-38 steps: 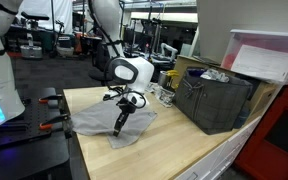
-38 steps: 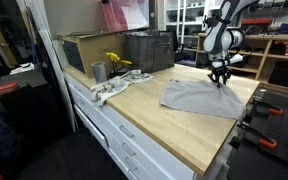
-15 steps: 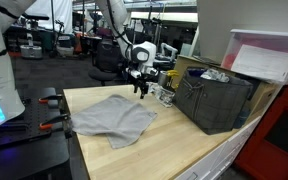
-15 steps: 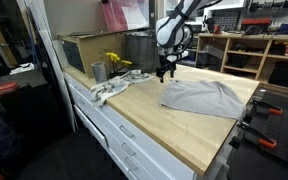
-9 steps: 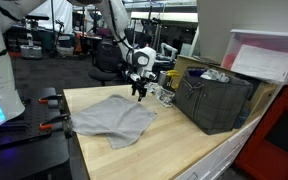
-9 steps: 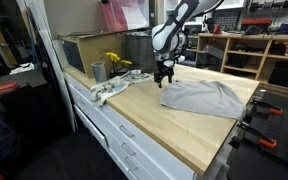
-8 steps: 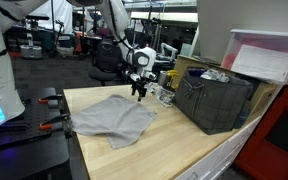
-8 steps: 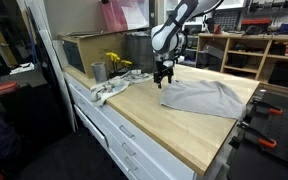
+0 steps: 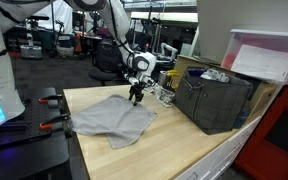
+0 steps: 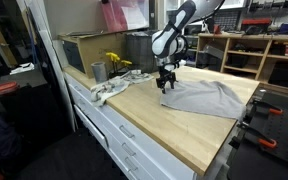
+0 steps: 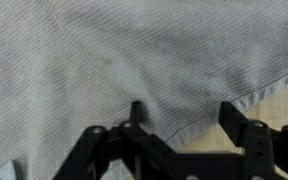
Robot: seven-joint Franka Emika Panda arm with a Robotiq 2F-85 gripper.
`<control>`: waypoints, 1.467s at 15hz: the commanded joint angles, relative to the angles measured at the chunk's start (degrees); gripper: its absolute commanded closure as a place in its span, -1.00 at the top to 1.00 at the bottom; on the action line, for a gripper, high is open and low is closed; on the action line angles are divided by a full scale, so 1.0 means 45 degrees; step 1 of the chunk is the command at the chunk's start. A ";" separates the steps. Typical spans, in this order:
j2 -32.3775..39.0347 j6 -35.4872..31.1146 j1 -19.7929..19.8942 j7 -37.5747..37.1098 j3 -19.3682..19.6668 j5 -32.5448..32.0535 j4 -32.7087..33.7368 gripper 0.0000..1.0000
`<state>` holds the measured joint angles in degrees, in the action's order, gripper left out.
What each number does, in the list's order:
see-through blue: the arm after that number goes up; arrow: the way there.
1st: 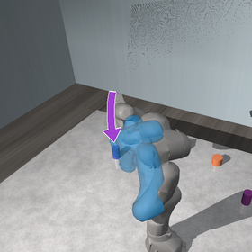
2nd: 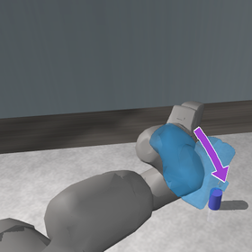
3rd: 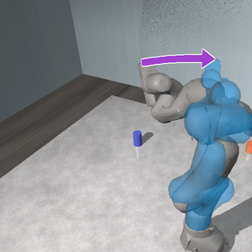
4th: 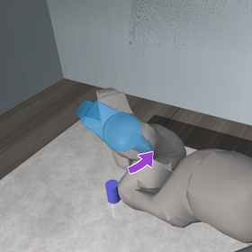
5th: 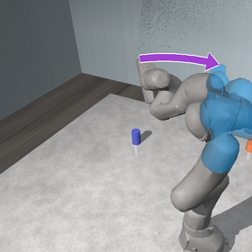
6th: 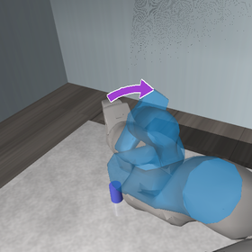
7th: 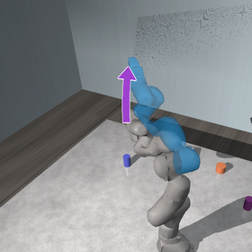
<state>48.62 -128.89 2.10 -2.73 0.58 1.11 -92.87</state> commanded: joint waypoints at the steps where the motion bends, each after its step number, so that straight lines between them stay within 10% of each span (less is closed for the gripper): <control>1: 0.0185 0.0607 0.0053 -0.0041 -0.0010 0.0237 0.0509 0.03; 8: 0.0102 0.0926 -0.0090 -0.0040 -0.0095 0.0249 0.1864 -0.98; 14: 0.0297 0.1515 -0.0288 -0.0265 0.0027 0.0124 0.2601 -1.00; 15: 0.0256 0.1593 -0.0361 -0.0439 0.0131 0.0045 0.2410 -0.48; 21: 0.0664 0.1929 -0.0392 -0.1417 0.0244 0.0223 0.1661 0.28; 22: 0.0768 0.1908 -0.0376 -0.1497 0.0226 0.0246 0.1616 -0.58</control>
<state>51.80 -121.44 0.94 -7.45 0.77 1.36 -84.42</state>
